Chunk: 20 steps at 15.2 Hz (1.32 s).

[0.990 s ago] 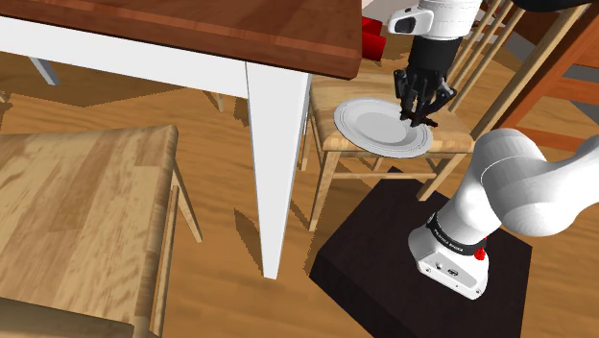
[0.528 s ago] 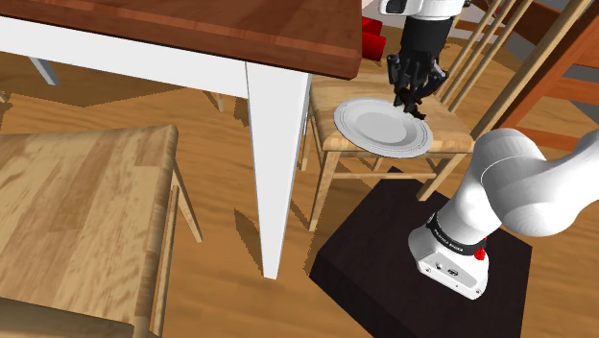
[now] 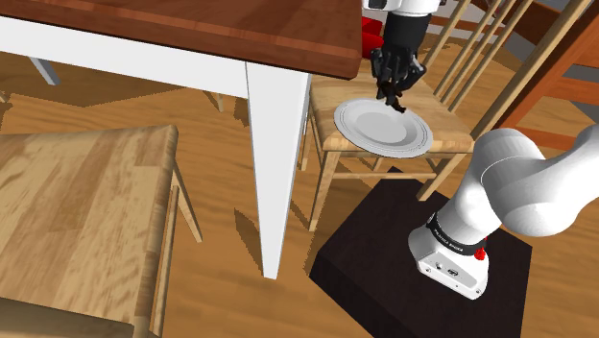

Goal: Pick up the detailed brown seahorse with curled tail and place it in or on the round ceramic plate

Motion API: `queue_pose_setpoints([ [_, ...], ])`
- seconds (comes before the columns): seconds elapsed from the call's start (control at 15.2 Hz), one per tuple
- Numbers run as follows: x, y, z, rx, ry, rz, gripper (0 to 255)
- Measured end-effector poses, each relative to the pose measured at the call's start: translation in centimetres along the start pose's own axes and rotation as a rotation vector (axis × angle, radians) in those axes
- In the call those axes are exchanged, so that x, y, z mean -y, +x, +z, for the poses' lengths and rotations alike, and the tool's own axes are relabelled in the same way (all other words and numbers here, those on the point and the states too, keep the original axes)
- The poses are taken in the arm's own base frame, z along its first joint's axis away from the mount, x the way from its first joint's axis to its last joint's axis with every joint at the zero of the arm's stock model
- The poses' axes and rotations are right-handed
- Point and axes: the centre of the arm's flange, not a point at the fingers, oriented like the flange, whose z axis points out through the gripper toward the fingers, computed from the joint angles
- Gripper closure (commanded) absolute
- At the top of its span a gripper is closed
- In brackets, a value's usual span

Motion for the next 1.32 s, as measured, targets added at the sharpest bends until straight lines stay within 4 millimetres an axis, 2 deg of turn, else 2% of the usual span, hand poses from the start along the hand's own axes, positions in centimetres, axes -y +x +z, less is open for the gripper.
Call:
queue_pose_setpoints([
  [0.26,-0.2,0.1,1.2,-0.026,-0.024,0.020,255],
  [0.53,-1.3,0.8,5.4,0.022,0.025,0.027,255],
  [0.99,-1.3,1.0,6.2,0.028,0.031,0.028,255],
  [1.06,-1.3,1.0,6.2,0.028,0.031,0.028,0],
  [1.32,-1.3,1.0,6.2,0.028,0.031,0.028,0],
])
